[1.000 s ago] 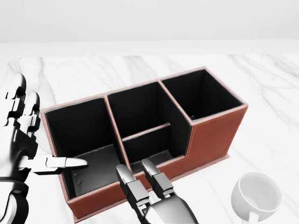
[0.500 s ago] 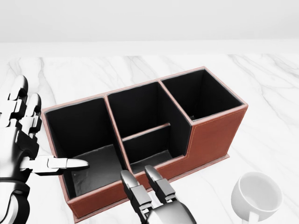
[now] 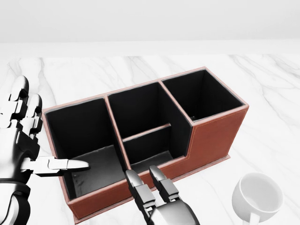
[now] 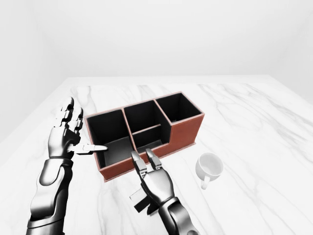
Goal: Pick up the book and place it in the front compartment of the caddy.
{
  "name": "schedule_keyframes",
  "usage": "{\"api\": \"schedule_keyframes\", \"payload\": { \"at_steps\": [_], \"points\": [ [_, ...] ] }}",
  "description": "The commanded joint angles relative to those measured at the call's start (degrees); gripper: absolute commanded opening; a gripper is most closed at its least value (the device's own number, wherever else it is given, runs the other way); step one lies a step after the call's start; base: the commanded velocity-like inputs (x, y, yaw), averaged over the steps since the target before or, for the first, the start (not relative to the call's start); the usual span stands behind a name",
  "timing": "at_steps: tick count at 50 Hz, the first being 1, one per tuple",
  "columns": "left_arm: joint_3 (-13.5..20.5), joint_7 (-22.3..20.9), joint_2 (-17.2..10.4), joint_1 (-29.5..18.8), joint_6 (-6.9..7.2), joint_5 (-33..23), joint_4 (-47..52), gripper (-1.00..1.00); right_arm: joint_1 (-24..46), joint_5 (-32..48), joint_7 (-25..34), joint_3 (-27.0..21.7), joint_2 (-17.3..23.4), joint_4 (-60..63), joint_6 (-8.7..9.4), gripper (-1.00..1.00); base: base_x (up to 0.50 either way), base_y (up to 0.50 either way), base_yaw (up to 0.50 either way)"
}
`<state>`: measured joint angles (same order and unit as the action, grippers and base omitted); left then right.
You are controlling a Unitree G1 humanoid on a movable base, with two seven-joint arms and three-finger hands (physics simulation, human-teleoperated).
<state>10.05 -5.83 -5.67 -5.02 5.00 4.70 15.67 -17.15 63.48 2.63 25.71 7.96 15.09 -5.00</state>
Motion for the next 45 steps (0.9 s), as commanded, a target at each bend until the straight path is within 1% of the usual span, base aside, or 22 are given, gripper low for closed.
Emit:
{"api": "schedule_keyframes", "payload": {
  "at_steps": [1,21,32,45],
  "points": [
    [0.0,-0.05,0.01,0.06,0.0,0.05,0.26,1.0,0.68,0.4,0.24,-0.23,-0.56,-0.96,0.0,1.0,0.0,0.0,0.0],
    [-0.07,0.0,0.03,-0.15,0.0,-0.03,-0.51,1.0,1.79,0.81,1.01,-0.45,-1.37,-1.61,0.0,1.0,0.0,0.0,0.0],
    [-0.05,0.02,-0.02,-0.13,0.0,0.03,-0.24,1.0,1.48,1.82,-0.89,0.48,-1.19,-3.83,0.0,1.0,0.0,0.0,0.0],
    [-0.13,0.03,0.02,-0.11,0.0,-0.05,-0.28,1.0,1.58,1.69,-1.73,0.53,-1.05,-5.15,0.0,1.0,0.0,0.0,0.0]
  ]
}}
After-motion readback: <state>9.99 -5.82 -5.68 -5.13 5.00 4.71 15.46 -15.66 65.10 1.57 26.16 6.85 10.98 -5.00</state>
